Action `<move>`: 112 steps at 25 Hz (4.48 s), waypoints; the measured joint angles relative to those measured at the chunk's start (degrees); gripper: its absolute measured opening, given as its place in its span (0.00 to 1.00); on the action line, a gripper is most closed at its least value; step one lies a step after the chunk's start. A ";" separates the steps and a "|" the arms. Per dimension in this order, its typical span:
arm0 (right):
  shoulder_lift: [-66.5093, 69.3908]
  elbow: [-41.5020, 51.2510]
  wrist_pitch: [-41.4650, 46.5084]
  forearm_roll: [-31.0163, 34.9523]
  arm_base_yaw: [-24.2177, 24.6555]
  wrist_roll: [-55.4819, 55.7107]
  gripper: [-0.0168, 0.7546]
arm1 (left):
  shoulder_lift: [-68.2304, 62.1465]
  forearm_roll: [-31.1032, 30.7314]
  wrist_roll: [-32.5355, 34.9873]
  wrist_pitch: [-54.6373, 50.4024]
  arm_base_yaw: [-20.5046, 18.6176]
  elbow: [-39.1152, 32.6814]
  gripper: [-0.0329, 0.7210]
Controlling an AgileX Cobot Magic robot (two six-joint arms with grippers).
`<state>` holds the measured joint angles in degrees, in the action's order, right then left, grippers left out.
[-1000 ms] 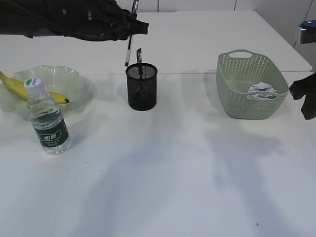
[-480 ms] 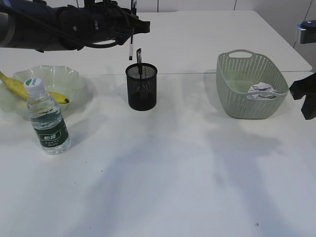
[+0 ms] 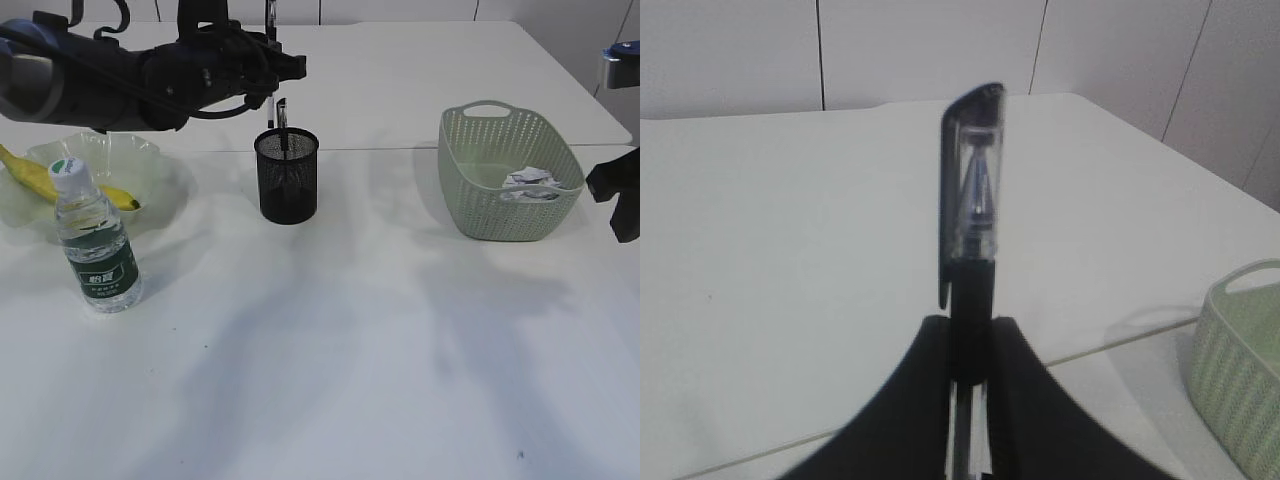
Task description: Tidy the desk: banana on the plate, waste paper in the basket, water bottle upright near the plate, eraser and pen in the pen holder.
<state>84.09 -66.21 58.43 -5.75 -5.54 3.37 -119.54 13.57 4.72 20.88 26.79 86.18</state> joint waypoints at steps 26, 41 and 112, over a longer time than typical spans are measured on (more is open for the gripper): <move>0.00 0.00 0.12 0.00 0.00 0.00 0.34 | -6.89 -1.72 -1.86 5.83 0.00 0.00 0.09; 0.00 0.00 0.12 0.00 0.00 0.00 0.34 | -8.75 -1.97 -2.00 7.84 0.00 0.00 0.12; 0.00 0.00 -3.41 0.36 0.00 -5.19 0.42 | 34.59 -10.36 -6.09 -76.94 -29.17 -7.78 0.57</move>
<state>84.09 -66.21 55.02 -5.39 -5.54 -1.82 -84.95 3.21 -1.37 -56.06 -2.38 78.40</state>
